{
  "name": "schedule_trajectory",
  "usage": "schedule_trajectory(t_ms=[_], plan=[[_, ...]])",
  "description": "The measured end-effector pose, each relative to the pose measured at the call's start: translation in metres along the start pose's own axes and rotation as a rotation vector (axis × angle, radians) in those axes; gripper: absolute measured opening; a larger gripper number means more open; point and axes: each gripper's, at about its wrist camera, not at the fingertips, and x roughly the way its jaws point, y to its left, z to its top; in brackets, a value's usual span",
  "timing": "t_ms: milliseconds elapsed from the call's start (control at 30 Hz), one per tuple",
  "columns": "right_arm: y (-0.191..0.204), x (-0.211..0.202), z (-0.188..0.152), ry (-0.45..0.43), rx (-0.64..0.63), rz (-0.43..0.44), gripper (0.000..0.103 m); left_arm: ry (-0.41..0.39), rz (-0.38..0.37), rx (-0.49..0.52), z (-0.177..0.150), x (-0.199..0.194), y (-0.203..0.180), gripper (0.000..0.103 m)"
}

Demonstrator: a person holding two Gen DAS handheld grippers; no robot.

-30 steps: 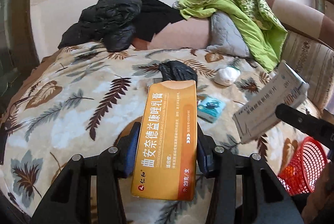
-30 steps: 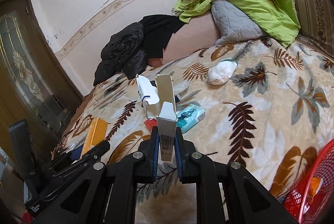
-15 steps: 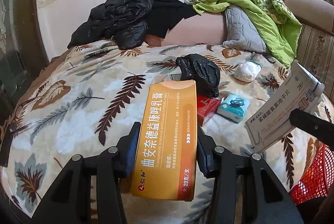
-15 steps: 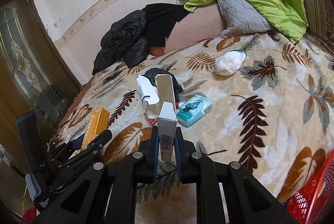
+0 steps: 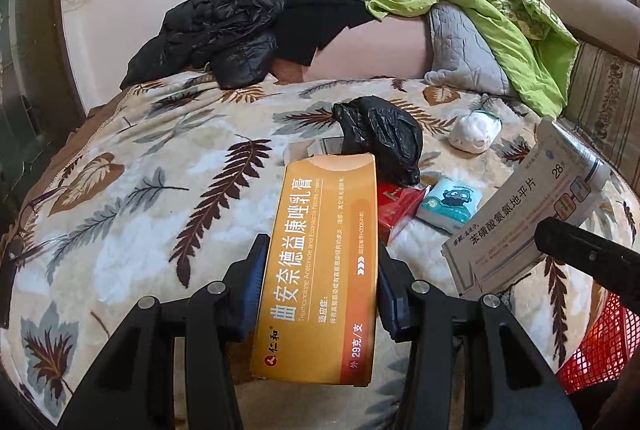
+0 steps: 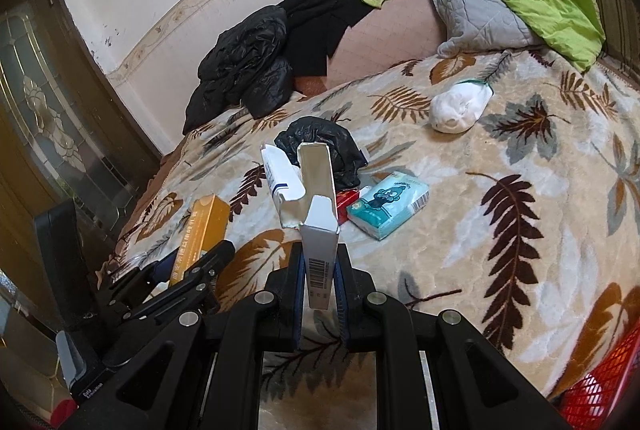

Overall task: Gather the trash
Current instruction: 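Lift the orange box with the left gripper while the right holds the white box up, then carry both boxes over the red basket and open both grippers to drop them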

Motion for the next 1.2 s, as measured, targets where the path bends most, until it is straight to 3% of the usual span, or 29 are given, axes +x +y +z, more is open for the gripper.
schedule_trajectory(t_ms=[267,600,733,900,1200], plan=[[-0.005,-0.002,0.002,-0.006,0.023,0.012,0.015,-0.003,-0.068,-0.020,-0.001,-0.002,0.000,0.046],[-0.032,-0.038,0.005,-0.067,0.124,0.030,0.015,-0.012,-0.263,-0.036,-0.002,-0.017,-0.016,0.046],[-0.051,-0.079,0.002,-0.106,0.145,0.020,0.015,-0.015,-0.347,0.019,-0.003,-0.032,-0.044,0.046],[-0.098,-0.152,-0.010,-0.173,0.202,-0.057,0.015,-0.023,-0.486,0.126,-0.002,-0.061,-0.102,0.046],[-0.174,-0.257,-0.048,-0.238,0.292,-0.287,0.015,0.111,-0.787,0.274,0.000,-0.086,-0.223,0.046]])
